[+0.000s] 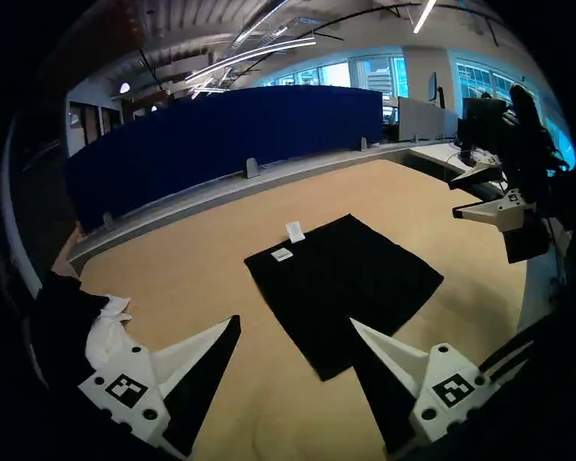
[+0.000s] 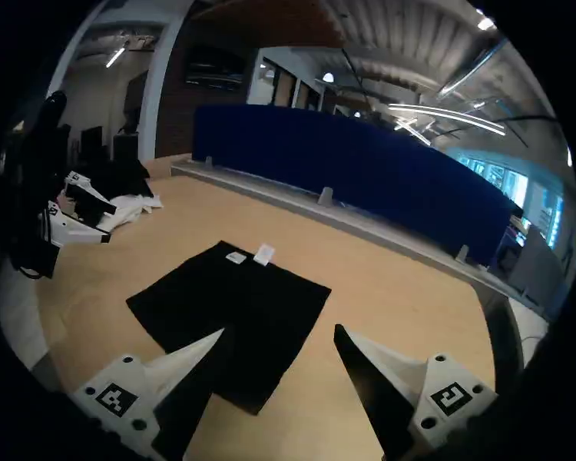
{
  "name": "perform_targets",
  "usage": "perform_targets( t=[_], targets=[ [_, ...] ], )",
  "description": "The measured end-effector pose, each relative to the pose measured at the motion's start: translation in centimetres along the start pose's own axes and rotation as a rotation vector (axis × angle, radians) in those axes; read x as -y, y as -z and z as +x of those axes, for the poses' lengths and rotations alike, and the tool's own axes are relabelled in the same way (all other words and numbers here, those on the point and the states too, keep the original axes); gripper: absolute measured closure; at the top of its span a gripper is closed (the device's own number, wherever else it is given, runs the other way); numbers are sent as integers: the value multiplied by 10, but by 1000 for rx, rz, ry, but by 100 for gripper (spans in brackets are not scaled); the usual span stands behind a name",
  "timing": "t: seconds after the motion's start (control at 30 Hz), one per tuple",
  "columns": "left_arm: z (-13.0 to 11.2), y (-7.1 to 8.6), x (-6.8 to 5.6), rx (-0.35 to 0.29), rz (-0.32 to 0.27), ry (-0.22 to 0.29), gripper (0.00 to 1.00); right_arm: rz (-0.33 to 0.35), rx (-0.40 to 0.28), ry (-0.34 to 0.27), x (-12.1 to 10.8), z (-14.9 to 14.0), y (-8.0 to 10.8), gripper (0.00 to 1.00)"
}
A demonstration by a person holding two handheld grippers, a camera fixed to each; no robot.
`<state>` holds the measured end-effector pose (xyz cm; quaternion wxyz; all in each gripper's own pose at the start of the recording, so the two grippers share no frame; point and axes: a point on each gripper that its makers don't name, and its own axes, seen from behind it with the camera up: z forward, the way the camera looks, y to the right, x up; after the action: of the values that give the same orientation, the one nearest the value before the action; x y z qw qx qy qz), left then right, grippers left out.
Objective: Fold towel
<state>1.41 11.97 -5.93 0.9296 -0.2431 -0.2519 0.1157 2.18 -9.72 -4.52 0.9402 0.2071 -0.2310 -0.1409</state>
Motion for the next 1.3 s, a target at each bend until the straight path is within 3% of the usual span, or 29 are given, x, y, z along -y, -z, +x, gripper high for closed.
perform_targets(
  t=[0.6, 1.3],
  targets=[
    [-72, -34, -23, 157, -69, -26, 5, 55, 122, -3, 19, -70, -33, 0],
    [-119, -60, -50, 309, -155, -35, 5, 136, 262, -28, 35, -132, -40, 3]
  ],
)
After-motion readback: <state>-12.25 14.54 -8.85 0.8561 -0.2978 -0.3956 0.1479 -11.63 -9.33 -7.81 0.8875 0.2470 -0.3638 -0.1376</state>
